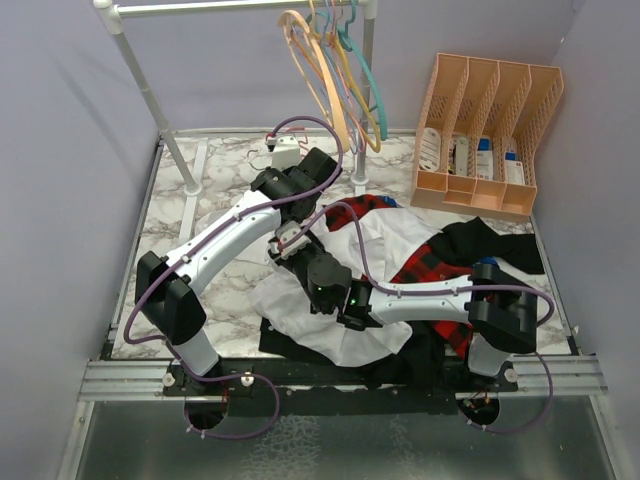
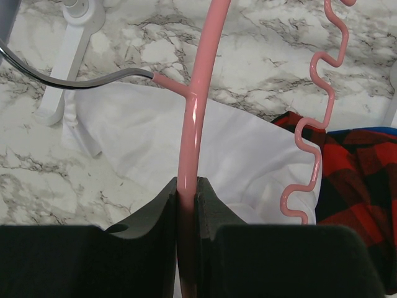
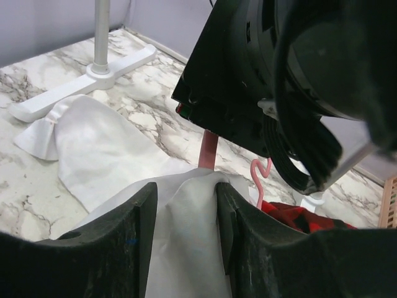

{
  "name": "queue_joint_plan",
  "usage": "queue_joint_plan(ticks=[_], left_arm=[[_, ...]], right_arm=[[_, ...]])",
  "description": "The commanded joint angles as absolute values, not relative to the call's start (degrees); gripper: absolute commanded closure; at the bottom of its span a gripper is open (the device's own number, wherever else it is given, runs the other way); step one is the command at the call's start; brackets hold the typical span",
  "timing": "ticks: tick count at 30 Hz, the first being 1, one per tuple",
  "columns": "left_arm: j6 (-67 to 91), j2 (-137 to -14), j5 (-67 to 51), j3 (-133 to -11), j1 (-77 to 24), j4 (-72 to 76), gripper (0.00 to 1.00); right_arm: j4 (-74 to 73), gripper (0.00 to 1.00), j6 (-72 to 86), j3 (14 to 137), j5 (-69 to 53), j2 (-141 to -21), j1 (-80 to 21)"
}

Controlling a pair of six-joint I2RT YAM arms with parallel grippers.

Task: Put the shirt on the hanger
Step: Hang the shirt at the center of the board.

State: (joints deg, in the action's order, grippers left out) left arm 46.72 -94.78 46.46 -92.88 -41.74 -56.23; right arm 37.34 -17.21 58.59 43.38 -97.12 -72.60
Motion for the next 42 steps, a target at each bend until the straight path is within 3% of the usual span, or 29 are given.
queue_joint_plan(ticks=[1,7,13,22,28,31,35,39,42], left_arm=[[46.3,-92.6,44.5,-95.4,-42.8,-56.3,1.0],[45.7,-91.8,43.7,-95.4,-42.8,-56.8,1.0],[45.2,-92.0,43.2,-97.4,-42.7,-57.8,1.0],[41.9,-94.0,43.4,-102.0,-42.6,-59.6,1.0],[41.5,-93.7,42.9,-101.9,-42.5,-60.1,1.0],[41.4,-93.0,42.9,-100.7,-42.5,-60.1,1.0],[41.4,-91.9,42.2,-97.8,-42.5,-59.9,1.0],[41.7,-91.4,41.7,-95.6,-42.5,-59.7,1.0],[41.7,-91.2,42.0,-95.2,-42.5,-59.6,1.0]], right_arm=[[32.2,0.6,-18.4,60.8,50.0,-103.6,-72.0],[39.2,0.64,-25.5,61.4,56.5,-108.7,-71.9],[38.7,0.64,-25.5,60.2,55.1,-109.3,-71.9],[29.4,0.49,-18.5,56.0,45.5,-102.3,-71.9],[26.8,0.47,-18.9,54.5,47.9,-100.9,-71.9],[29.1,0.52,-20.8,54.1,50.8,-101.6,-71.9],[37.4,0.8,-26.1,54.6,56.4,-104.0,-71.9],[44.2,0.98,-29.7,55.1,59.3,-104.8,-72.0],[46.5,0.99,-31.3,55.1,59.7,-104.2,-72.0]])
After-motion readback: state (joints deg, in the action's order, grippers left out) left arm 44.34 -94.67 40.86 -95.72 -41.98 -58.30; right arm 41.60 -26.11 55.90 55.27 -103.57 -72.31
